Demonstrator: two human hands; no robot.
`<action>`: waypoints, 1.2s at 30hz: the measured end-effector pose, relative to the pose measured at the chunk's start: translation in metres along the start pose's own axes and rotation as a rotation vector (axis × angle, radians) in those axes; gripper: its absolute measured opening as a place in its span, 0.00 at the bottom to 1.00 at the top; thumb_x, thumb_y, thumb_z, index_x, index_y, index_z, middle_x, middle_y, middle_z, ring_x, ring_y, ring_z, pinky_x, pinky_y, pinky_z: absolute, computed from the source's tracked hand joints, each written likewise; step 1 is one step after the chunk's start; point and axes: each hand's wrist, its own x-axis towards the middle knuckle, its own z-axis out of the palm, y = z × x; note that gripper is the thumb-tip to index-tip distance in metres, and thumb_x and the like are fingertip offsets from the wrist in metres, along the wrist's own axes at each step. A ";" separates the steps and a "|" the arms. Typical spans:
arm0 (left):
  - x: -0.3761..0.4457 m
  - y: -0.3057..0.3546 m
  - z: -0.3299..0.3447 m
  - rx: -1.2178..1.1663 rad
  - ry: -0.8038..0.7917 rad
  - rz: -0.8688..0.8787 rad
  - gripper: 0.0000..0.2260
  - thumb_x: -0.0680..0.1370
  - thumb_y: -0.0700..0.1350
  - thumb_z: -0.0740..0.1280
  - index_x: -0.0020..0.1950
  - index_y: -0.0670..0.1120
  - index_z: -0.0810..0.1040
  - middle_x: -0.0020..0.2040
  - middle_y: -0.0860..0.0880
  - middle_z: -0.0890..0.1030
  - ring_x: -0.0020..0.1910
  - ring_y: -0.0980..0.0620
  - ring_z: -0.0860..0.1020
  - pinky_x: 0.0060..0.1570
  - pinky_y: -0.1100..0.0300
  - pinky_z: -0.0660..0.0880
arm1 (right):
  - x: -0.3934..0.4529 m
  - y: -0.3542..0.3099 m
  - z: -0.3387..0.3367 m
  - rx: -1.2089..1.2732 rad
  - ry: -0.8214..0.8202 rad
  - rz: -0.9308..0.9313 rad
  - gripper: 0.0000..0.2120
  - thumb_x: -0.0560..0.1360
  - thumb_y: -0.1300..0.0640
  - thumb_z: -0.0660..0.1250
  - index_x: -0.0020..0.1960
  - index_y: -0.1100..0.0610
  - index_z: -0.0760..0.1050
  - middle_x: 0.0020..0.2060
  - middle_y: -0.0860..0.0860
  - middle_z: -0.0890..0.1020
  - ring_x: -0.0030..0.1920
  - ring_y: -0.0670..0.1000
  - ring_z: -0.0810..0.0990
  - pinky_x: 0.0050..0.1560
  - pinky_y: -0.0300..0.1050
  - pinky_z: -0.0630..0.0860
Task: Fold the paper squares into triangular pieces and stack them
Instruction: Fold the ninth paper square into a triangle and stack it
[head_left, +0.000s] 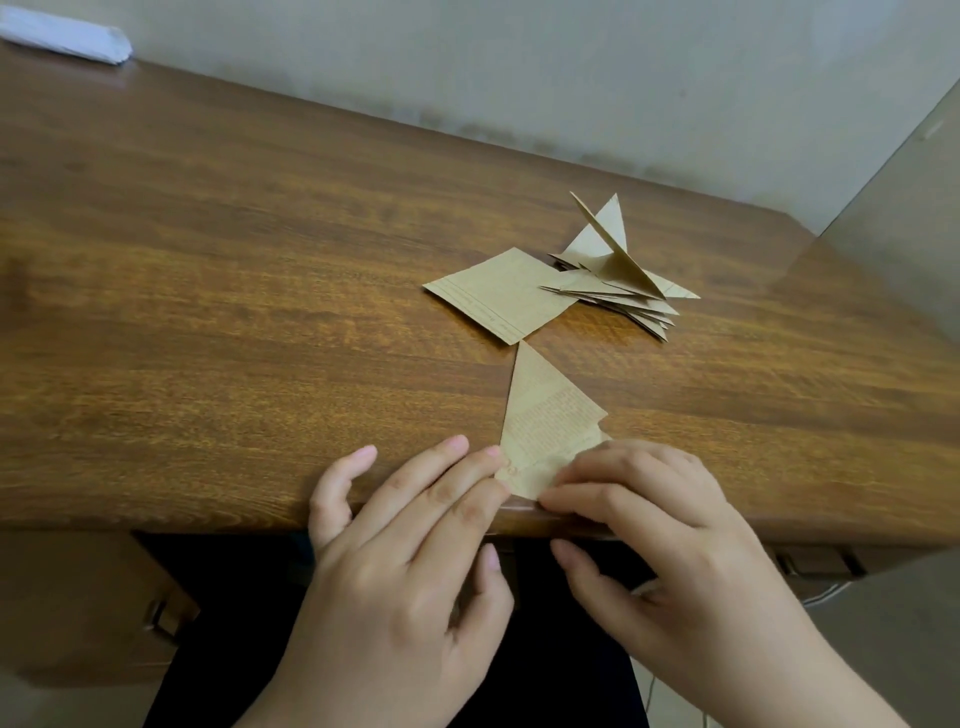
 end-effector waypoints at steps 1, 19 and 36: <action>0.000 0.000 -0.002 -0.015 0.000 0.003 0.12 0.70 0.44 0.63 0.49 0.47 0.83 0.58 0.55 0.80 0.62 0.57 0.74 0.66 0.49 0.59 | 0.003 0.003 -0.003 0.014 -0.034 -0.025 0.11 0.74 0.54 0.67 0.56 0.53 0.79 0.54 0.46 0.79 0.59 0.49 0.76 0.58 0.49 0.72; -0.005 0.009 -0.005 -0.074 -0.030 -0.108 0.13 0.71 0.47 0.62 0.50 0.47 0.83 0.58 0.54 0.80 0.63 0.57 0.73 0.66 0.48 0.60 | 0.078 0.008 -0.026 0.172 -0.524 0.072 0.04 0.75 0.49 0.67 0.46 0.44 0.81 0.42 0.40 0.79 0.46 0.40 0.77 0.48 0.38 0.73; 0.001 0.008 -0.003 -0.008 -0.020 -0.085 0.12 0.72 0.46 0.62 0.48 0.46 0.83 0.54 0.52 0.82 0.59 0.55 0.75 0.63 0.52 0.63 | 0.077 0.018 -0.024 0.201 -0.471 0.434 0.06 0.70 0.44 0.68 0.38 0.43 0.79 0.36 0.37 0.80 0.36 0.37 0.77 0.32 0.30 0.71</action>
